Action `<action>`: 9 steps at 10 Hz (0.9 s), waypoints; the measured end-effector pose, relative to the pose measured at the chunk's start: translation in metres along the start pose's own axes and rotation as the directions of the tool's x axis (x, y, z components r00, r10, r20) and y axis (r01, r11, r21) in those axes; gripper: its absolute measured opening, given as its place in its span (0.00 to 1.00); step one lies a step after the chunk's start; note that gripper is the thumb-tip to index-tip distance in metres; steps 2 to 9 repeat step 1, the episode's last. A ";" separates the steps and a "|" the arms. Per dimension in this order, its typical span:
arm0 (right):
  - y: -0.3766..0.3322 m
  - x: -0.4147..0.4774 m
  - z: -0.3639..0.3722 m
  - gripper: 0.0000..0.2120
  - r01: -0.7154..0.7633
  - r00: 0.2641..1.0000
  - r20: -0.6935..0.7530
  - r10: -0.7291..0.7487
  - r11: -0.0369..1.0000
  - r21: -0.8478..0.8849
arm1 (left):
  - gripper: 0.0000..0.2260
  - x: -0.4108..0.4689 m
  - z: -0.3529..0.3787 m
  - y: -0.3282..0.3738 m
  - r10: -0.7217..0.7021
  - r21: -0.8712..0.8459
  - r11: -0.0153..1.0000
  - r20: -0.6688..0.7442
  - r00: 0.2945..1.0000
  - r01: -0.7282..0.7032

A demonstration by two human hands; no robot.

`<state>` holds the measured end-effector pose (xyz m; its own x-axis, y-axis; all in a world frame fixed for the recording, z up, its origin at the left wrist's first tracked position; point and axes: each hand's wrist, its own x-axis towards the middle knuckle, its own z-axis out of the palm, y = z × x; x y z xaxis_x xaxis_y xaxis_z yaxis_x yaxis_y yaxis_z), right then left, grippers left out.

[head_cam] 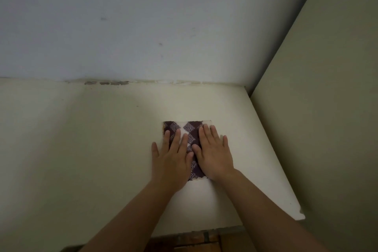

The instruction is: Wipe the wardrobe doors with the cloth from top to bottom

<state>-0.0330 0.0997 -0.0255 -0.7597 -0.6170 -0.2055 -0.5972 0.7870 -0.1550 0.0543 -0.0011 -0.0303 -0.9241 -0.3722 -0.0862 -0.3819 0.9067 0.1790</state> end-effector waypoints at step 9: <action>-0.002 -0.001 -0.003 0.28 0.011 1.000 0.000 -0.011 1.000 0.018 | 0.36 0.001 -0.003 0.002 -0.009 0.042 0.999 0.073 0.997 0.006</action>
